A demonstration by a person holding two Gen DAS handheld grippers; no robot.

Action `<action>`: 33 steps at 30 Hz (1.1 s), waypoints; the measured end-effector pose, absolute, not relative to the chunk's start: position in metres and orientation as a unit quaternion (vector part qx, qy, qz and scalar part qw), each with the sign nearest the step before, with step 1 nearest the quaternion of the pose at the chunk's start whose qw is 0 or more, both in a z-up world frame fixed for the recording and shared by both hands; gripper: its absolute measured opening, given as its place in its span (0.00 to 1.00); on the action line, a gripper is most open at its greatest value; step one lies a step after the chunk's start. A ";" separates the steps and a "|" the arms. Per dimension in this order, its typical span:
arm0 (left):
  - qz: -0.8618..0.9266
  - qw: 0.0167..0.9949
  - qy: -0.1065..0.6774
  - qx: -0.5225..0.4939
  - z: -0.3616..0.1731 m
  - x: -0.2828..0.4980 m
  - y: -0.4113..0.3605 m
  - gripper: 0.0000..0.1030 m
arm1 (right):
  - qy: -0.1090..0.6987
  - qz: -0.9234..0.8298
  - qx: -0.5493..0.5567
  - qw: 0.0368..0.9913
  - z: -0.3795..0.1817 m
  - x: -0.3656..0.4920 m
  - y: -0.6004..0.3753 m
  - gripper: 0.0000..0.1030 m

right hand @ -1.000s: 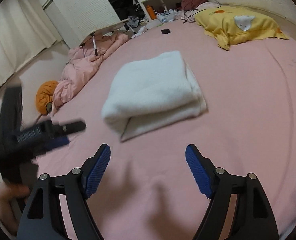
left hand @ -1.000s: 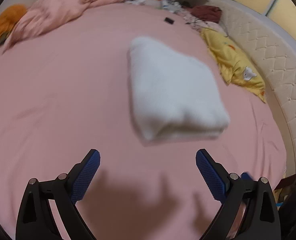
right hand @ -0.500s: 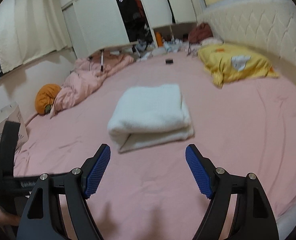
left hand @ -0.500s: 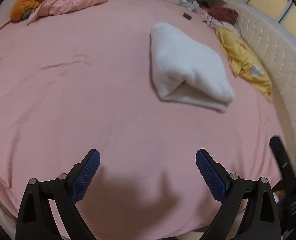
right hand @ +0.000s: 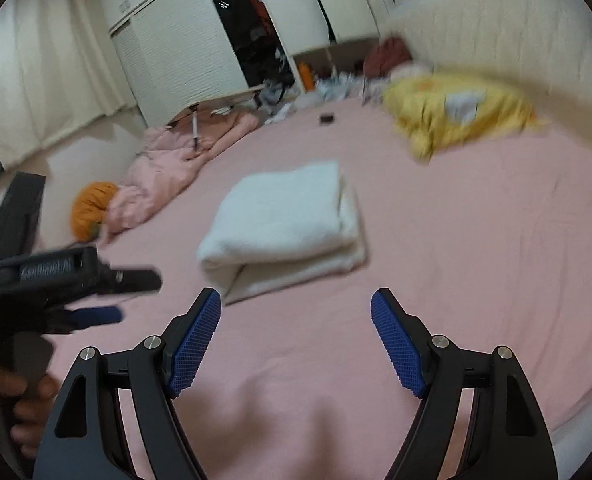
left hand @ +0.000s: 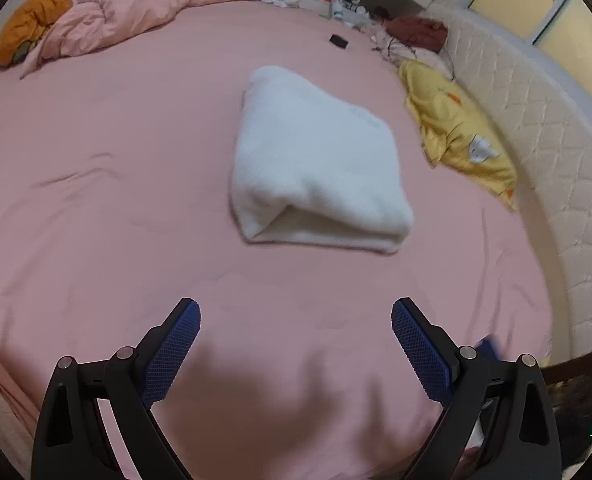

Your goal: Fold clothes

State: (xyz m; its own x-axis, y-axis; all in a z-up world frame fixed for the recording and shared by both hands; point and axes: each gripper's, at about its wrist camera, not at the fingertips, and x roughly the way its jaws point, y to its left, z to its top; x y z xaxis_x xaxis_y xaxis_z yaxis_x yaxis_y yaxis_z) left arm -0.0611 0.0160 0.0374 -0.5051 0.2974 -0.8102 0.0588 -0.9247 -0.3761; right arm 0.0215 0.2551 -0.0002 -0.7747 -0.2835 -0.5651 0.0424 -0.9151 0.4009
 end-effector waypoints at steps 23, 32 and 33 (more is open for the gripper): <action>0.668 0.299 -0.492 -0.472 -0.055 -0.155 -0.025 0.94 | -0.549 -0.687 0.417 0.229 -0.072 -0.108 0.282 0.76; 0.701 0.236 -0.458 -0.493 -0.075 -0.200 -0.023 0.93 | -0.580 -0.662 0.445 0.166 -0.111 -0.183 0.281 0.76; 0.706 0.234 -0.451 -0.494 -0.075 -0.203 -0.021 0.91 | -0.585 -0.663 0.438 0.164 -0.110 -0.186 0.285 0.75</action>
